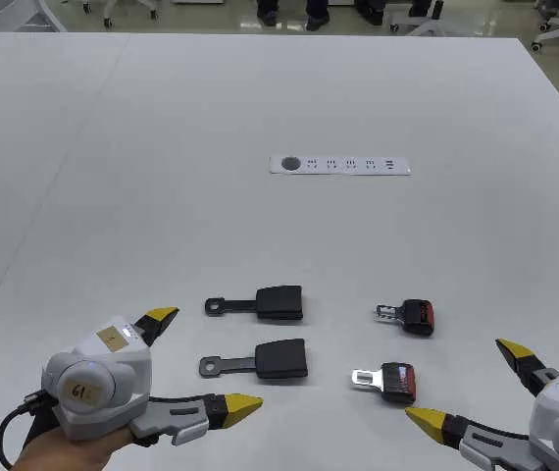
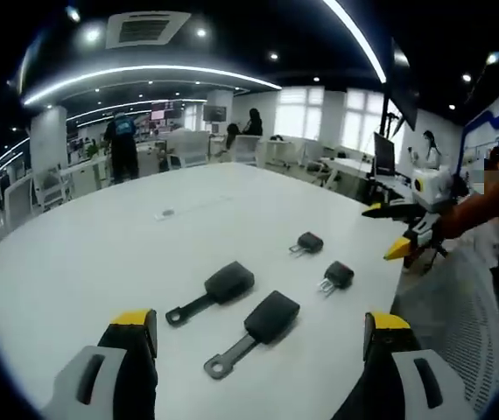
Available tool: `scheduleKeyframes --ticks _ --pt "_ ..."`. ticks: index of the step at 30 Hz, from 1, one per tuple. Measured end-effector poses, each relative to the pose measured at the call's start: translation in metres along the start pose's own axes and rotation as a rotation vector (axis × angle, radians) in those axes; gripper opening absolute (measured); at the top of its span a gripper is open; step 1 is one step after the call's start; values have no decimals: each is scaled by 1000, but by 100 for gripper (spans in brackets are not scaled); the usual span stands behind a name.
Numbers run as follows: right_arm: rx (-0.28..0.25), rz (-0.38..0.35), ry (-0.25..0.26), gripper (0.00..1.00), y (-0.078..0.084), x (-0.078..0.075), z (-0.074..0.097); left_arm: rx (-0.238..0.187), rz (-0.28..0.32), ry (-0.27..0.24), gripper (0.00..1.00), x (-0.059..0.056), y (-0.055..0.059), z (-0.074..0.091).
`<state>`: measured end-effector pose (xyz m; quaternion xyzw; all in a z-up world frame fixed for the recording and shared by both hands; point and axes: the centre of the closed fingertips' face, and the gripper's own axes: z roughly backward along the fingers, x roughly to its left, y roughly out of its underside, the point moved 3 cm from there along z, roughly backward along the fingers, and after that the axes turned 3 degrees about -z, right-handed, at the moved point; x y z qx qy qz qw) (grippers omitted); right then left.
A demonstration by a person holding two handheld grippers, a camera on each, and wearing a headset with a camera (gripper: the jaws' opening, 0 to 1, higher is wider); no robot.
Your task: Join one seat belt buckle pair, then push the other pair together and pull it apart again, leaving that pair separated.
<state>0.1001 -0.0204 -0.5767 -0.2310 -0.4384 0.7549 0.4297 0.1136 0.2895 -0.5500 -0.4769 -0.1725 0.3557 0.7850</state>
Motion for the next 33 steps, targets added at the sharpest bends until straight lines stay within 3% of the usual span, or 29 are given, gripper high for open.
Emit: scheduleKeyframes --ticks 33 --pt "11 6 -11 95 0 3 1 -6 8 2 100 -5 -4 1"
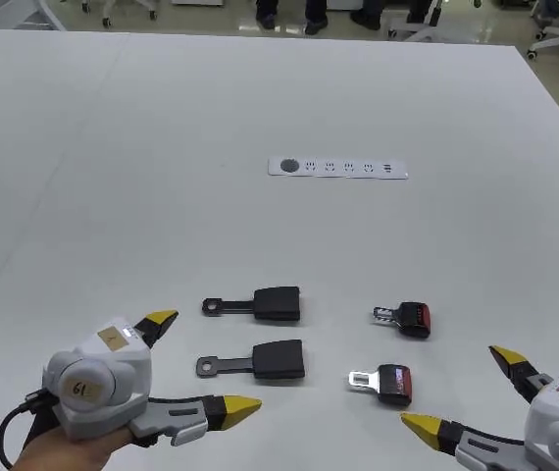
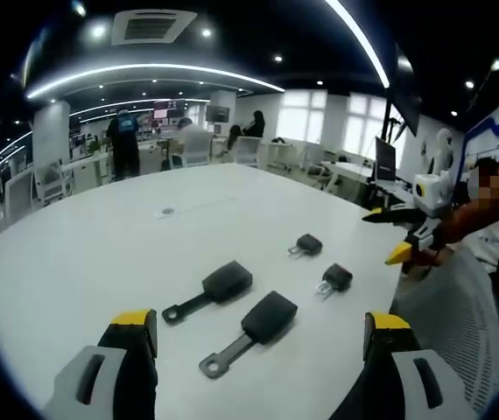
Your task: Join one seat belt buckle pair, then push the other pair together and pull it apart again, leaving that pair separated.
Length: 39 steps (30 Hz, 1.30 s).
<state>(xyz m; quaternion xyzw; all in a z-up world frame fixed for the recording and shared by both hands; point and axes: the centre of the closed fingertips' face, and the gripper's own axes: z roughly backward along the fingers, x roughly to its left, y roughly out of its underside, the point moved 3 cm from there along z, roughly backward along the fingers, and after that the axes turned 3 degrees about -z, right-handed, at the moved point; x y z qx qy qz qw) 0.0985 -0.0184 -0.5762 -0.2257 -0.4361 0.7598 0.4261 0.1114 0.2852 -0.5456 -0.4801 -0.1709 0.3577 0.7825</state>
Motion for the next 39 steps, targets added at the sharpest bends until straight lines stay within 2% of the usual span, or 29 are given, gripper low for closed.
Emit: scheduleKeyframes --ticks 16,39 --pt "6 6 -12 93 0 2 0 6 -1 8 100 3 6 -1" --pt "19 12 -15 94 5 3 -1 7 11 14 99 -2 5 -1"
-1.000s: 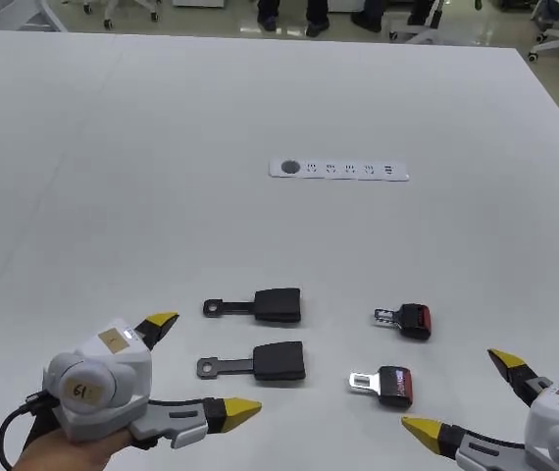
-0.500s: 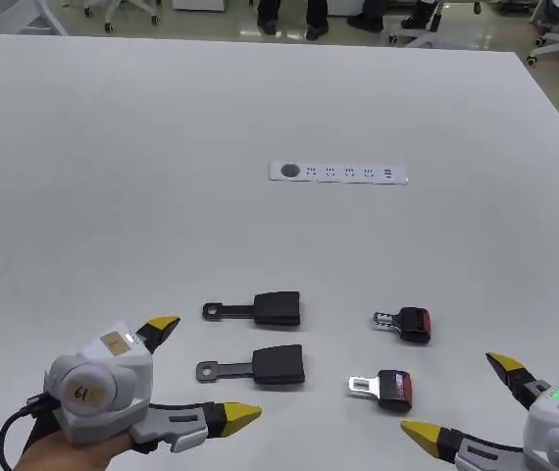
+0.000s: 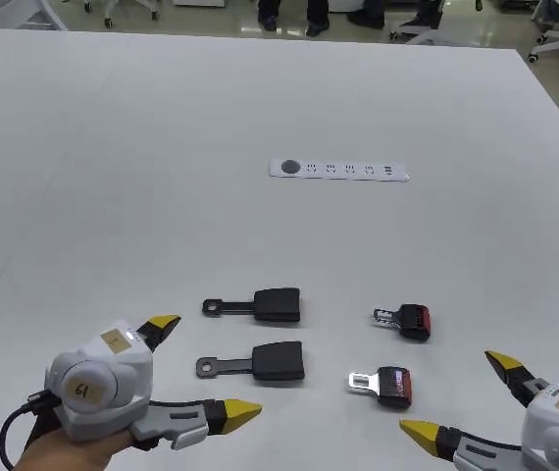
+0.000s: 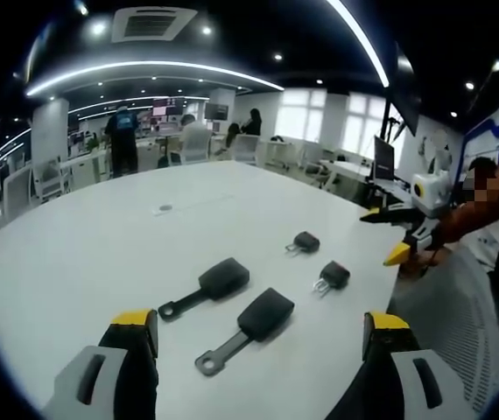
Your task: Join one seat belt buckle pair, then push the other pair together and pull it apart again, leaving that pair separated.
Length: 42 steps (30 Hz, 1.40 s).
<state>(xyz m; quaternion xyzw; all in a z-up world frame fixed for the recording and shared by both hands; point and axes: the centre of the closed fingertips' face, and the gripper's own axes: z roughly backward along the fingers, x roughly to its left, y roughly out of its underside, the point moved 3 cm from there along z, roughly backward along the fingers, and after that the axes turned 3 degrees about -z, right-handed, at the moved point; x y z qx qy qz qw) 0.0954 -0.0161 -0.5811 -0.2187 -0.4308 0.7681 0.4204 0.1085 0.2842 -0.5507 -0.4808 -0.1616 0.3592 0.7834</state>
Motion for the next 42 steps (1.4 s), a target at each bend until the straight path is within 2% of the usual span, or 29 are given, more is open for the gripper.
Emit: scheduleKeyframes --ticks 9,24,34,42 --pt "6 4 -9 94 1 2 0 0 0 0 99 3 3 -1" --pt "-1 -8 -20 93 -2 3 -2 8 -4 11 99 -1 5 -5" --pt "16 8 -50 92 -1 2 -9 16 -17 26 98 -4 2 -12" --pt "29 20 -81 91 -1 4 -16 32 -21 39 98 -4 6 -16"
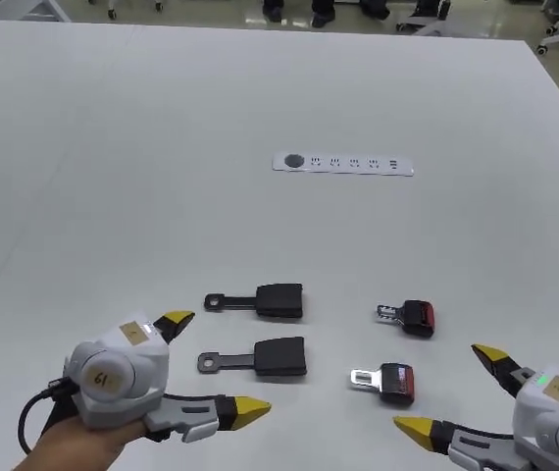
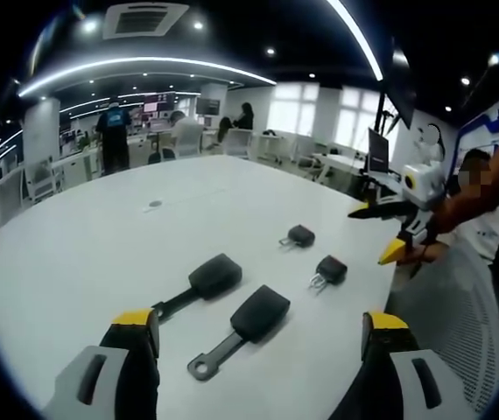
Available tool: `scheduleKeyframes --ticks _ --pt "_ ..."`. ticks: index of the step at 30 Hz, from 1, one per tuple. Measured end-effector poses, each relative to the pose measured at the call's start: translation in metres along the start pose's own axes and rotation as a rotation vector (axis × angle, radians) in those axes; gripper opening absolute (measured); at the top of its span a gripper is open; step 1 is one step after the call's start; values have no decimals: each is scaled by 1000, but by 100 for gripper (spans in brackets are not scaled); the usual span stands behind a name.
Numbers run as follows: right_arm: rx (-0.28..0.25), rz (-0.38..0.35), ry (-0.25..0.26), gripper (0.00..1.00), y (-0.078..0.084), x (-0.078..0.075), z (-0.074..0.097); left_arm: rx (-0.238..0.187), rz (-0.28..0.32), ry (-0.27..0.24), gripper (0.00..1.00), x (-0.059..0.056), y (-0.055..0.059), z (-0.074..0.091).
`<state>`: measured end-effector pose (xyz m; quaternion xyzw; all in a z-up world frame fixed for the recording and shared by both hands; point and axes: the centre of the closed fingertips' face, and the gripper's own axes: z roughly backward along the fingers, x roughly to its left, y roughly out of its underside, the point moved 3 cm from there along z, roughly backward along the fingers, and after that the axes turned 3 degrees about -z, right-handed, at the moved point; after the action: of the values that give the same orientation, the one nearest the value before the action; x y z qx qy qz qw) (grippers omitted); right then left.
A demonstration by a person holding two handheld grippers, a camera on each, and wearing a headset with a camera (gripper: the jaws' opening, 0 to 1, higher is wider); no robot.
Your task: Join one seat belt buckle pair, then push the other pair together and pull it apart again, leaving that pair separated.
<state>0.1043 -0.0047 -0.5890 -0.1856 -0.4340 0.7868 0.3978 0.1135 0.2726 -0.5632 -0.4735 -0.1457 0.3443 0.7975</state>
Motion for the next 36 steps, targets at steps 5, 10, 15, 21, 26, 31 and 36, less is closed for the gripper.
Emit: scheduleKeyframes --ticks 5,10,15,21,26,31,36 --pt "17 17 -27 90 2 1 -6 11 -6 6 97 1 1 -5" --pt "43 42 -61 87 4 3 -11 25 -23 16 97 1 3 -9" --pt "52 45 -88 86 5 2 -17 41 -35 32 92 3 5 -13" --pt "84 54 -121 82 11 1 -23 67 -59 56 89 1 6 -19" --pt "110 60 -159 79 15 1 -29 88 -103 81 84 2 5 -28" --pt "130 72 -188 78 14 1 -35 124 -131 100 83 -3 4 -39" --pt "150 85 -219 77 17 2 -41 138 -144 119 80 -4 9 -48"
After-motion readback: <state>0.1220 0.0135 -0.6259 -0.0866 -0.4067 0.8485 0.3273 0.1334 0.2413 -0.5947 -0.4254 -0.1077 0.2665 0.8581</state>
